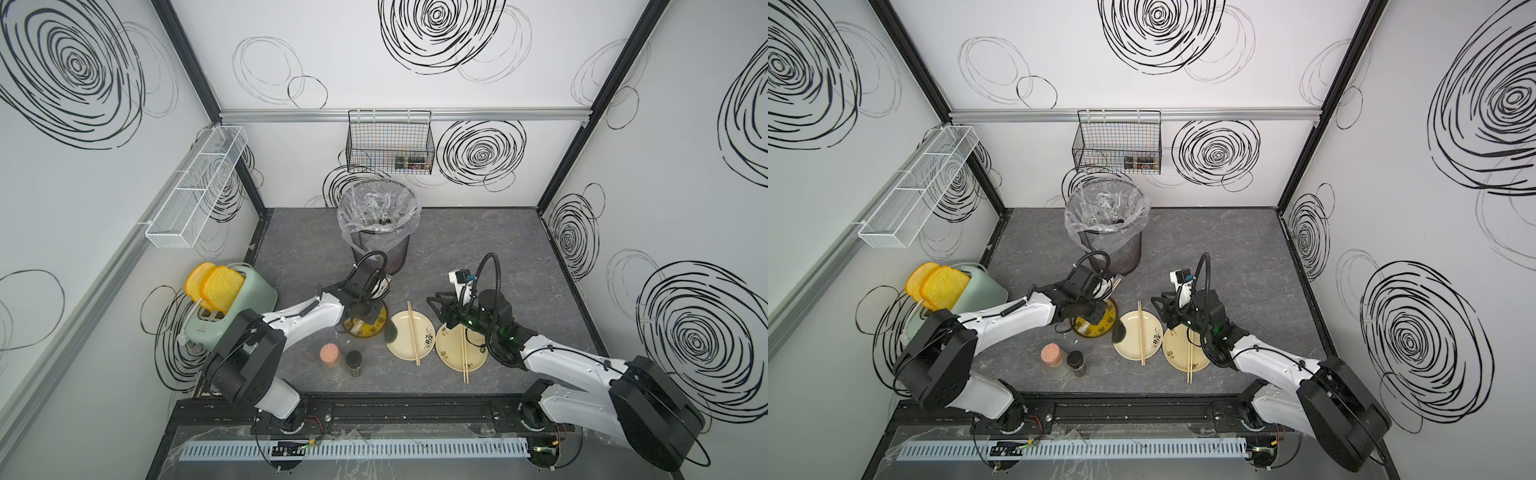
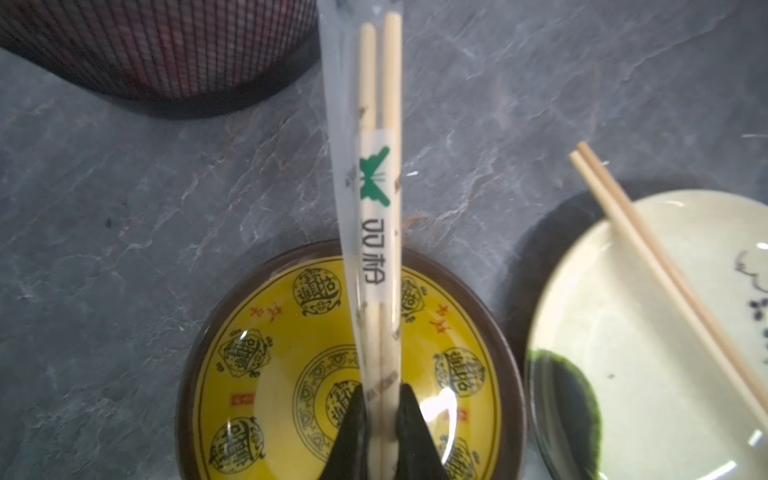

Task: Remove the packaging of disposable chopsticks
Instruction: Pick up the disposable chopsticks from the plate.

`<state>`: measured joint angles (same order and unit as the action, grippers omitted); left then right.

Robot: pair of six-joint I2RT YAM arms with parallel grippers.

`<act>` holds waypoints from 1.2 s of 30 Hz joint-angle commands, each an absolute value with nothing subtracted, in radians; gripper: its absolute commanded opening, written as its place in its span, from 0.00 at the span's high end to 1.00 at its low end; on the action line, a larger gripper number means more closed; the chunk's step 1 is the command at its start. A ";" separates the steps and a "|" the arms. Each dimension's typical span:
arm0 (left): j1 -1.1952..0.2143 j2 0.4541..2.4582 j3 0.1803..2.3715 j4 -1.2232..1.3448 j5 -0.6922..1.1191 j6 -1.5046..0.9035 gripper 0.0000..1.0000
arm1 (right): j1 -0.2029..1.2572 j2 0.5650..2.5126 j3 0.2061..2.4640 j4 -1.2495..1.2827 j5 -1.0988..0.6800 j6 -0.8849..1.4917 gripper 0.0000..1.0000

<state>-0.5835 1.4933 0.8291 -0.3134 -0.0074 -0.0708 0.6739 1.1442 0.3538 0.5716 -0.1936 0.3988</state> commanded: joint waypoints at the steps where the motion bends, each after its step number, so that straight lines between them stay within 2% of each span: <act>1: -0.621 1.422 0.850 -0.350 0.031 -0.038 0.95 | 0.679 1.126 0.351 0.594 -0.190 0.400 0.56; 5: -0.655 1.318 0.843 -0.356 0.078 -0.044 0.95 | 0.676 1.104 0.337 0.605 -0.195 0.405 0.55; 9: -0.675 1.232 0.832 -0.269 0.201 -0.089 0.95 | 0.660 1.086 0.315 0.633 -0.205 0.427 0.54; 10: -0.683 1.217 0.821 -0.220 0.222 -0.114 1.00 | 0.647 1.084 0.314 0.635 -0.221 0.436 0.54; 16: -0.754 1.131 0.658 0.199 0.231 -0.357 1.00 | 0.533 1.077 0.269 0.784 -0.467 0.564 0.50; 18: -0.775 1.125 0.636 0.255 0.219 -0.385 1.00 | 0.525 1.078 0.277 0.806 -0.513 0.598 0.48; 28: -0.796 1.124 0.617 0.320 0.201 -0.393 1.00 | 0.546 1.064 0.405 0.818 -0.643 0.749 0.46; 33: -0.809 1.125 0.622 0.317 0.220 -0.379 1.00 | 0.611 1.063 0.465 0.766 -0.588 0.739 0.41; 36: -0.822 1.119 0.626 0.305 0.196 -0.367 1.00 | 0.633 1.108 0.510 0.713 -0.558 0.731 0.43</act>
<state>-0.8085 1.1343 0.6224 0.2554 0.2043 -0.3679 0.6144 1.0828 0.4622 0.7502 -0.5861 0.7200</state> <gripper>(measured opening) 0.134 0.578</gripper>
